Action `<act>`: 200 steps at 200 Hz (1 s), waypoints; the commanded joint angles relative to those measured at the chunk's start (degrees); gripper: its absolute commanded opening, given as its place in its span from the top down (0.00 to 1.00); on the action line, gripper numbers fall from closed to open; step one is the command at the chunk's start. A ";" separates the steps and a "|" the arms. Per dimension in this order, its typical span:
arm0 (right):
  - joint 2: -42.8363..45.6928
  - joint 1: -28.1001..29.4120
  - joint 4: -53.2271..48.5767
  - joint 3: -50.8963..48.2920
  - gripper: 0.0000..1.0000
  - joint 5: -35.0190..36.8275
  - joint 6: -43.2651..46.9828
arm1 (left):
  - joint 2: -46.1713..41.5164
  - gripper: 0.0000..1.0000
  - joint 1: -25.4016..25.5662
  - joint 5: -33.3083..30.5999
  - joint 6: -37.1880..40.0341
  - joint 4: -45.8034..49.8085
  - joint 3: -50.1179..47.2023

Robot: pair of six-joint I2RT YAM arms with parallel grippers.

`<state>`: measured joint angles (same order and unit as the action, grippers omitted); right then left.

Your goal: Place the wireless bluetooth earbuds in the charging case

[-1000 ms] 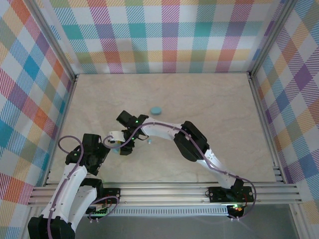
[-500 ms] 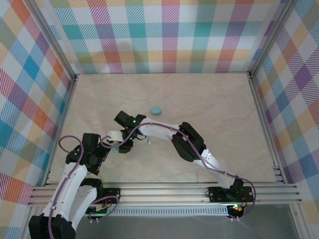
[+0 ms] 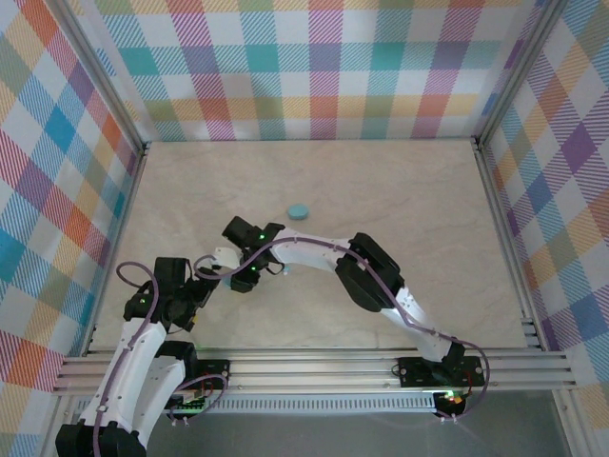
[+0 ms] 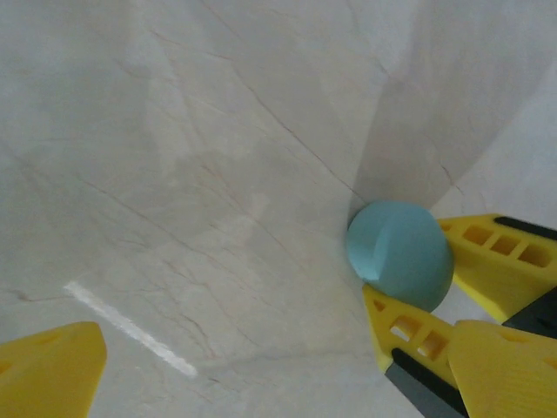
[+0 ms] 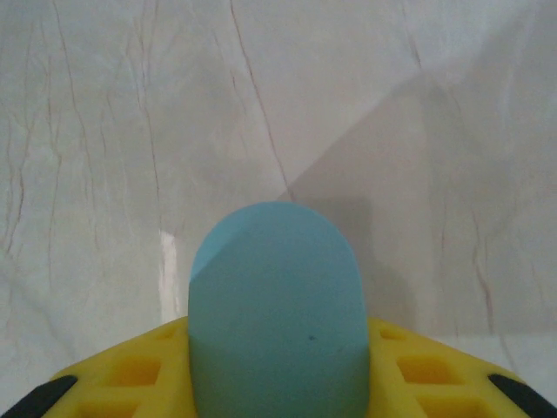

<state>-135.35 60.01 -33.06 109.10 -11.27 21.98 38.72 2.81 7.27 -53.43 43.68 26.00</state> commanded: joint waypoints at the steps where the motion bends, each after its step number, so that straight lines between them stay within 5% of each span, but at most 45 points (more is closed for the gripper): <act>1: 6.39 -1.55 4.97 -7.10 0.70 2.66 -10.28 | -0.48 0.00 -0.65 6.05 4.02 -3.87 0.43; 67: 19.66 -5.56 6.35 -20.60 0.72 15.50 -20.20 | 2.15 0.04 0.36 12.13 4.47 -11.16 3.80; 122: 28.78 -12.47 5.65 -34.56 0.68 21.83 -29.03 | 15.25 0.06 9.49 10.14 6.01 -19.54 9.16; 173: 30.85 -17.19 4.19 -42.97 0.67 21.03 -41.36 | 33.36 0.07 18.10 7.83 8.58 -19.80 21.12; 200: 29.80 -17.23 4.55 -42.44 0.54 16.35 -44.38 | 39.23 0.07 20.69 7.32 7.86 -20.91 25.15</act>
<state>-106.10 42.54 -27.44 67.07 9.13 -16.16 74.59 21.58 15.75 -46.39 23.92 47.68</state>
